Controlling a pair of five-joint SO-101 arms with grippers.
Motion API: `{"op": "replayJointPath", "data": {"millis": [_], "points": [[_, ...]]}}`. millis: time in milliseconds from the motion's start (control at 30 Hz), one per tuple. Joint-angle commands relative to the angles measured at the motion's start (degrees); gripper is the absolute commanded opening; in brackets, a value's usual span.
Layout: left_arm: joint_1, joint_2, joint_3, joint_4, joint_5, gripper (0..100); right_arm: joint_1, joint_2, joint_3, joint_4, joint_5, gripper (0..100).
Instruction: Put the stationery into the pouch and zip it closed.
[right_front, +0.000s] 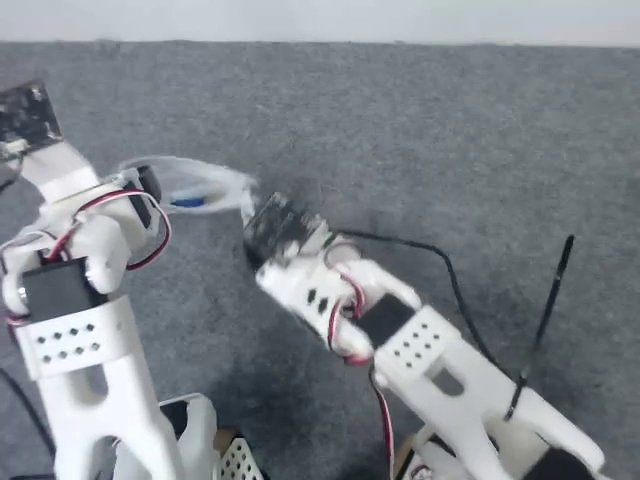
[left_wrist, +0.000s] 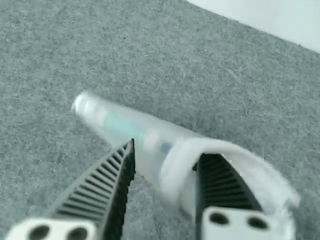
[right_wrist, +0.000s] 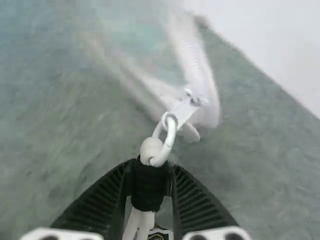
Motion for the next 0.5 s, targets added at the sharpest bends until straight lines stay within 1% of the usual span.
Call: {"op": "replayJointPath", "data": {"millis": [0, 133, 200, 267, 467], "points": [[0.0, -0.4, -0.7, -0.8, -0.2, 19, -4.4, -10.1, 4.9, 0.8, 3.1, 0.6], [0.3, -0.4, -1.1, -0.9, -0.2, 19, -6.1, -17.1, 10.1, 1.5, 3.2, 0.6], [2.4, -0.4, -1.0, -1.7, -0.5, 19, -7.4, -19.8, 11.6, 3.6, 3.0, 0.6], [5.5, -0.4, -0.7, -1.9, -0.7, 19, -8.9, -22.2, 13.1, 5.1, 2.9, 0.6], [16.4, -0.4, -0.3, -0.9, -5.7, 19, -10.8, -28.0, 18.6, 5.1, 2.8, 0.6]]}}
